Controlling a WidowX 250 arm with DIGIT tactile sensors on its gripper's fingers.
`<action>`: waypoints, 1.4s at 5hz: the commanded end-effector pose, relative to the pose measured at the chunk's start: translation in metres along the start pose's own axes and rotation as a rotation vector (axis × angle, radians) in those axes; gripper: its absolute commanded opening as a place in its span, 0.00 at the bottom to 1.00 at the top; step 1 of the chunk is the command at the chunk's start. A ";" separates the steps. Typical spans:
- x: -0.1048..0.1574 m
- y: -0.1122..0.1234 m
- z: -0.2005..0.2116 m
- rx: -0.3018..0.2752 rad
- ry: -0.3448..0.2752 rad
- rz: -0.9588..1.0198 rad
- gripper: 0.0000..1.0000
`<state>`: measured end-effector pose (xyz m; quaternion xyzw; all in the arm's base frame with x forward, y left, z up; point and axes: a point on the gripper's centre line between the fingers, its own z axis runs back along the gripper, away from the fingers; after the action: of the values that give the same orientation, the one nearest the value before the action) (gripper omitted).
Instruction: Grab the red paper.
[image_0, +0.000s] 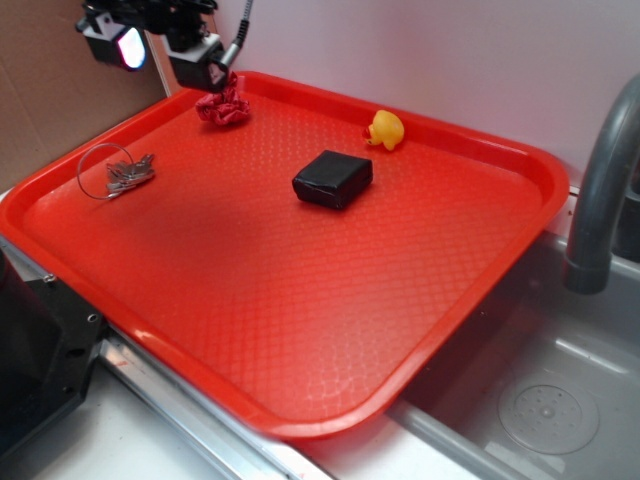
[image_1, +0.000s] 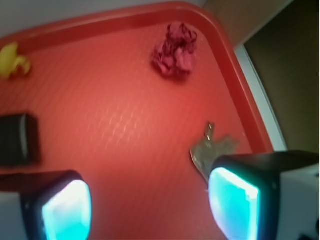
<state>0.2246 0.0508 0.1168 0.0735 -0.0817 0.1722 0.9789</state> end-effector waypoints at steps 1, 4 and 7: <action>0.038 0.018 -0.009 -0.079 -0.032 0.036 1.00; 0.056 0.044 -0.034 -0.088 -0.126 -0.139 1.00; 0.077 0.037 -0.040 -0.079 -0.058 -0.194 1.00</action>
<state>0.2772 0.1126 0.0794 0.0384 -0.0868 0.0747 0.9927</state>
